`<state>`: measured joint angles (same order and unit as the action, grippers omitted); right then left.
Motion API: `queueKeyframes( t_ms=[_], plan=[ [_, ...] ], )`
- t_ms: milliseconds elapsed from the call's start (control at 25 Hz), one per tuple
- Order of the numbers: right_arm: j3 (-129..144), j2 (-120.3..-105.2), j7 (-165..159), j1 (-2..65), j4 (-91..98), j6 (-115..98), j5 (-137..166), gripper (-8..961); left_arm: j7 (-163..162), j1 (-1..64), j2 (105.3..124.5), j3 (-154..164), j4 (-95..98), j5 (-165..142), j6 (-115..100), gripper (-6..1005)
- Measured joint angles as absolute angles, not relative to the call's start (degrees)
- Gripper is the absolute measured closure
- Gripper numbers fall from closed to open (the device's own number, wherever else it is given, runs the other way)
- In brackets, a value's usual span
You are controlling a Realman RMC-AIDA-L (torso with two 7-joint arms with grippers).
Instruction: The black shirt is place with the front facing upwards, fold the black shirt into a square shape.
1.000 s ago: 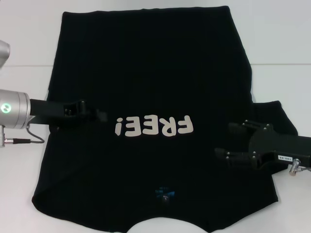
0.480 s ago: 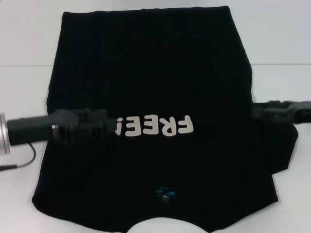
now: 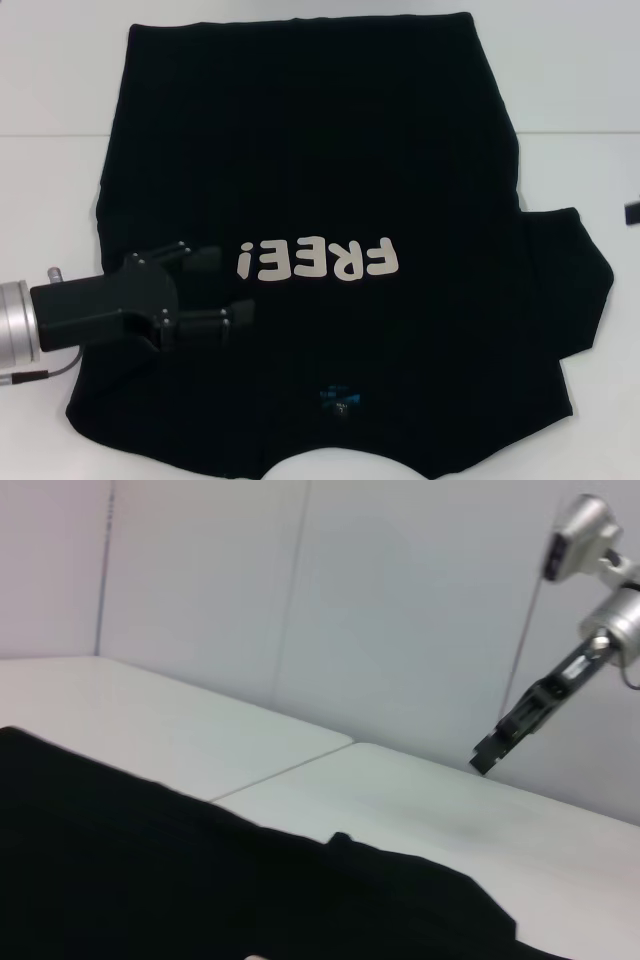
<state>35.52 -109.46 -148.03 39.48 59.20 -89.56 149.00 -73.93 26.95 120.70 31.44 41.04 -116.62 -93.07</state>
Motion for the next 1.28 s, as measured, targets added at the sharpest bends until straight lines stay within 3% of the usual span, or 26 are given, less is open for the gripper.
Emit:
queueKeyframes(
  t_ms=[80,320,800,1280],
  plan=[
    [35.5,-109.95,-149.4,41.3,59.2,-89.9,155.0,42,-72.6,26.9,120.71,31.5,40.8,-116.6,-93.6,90],
    [36.2,-110.54,-150.6,43.3,54.2,-88.3,159.8,42,-71.9,26.8,120.60,31.6,40.4,-116.7,-95.1,78],
    [36.1,-109.68,-150.2,45.3,42.3,-83.9,159.7,42,-71.9,26.5,120.69,31.6,39.9,-116.7,-94.5,77],
    [36.4,-110.53,-149.3,46.9,36.3,-78.9,159.7,42,-71.9,26.6,120.76,31.6,39.7,-116.7,-94.2,77]
  ],
)
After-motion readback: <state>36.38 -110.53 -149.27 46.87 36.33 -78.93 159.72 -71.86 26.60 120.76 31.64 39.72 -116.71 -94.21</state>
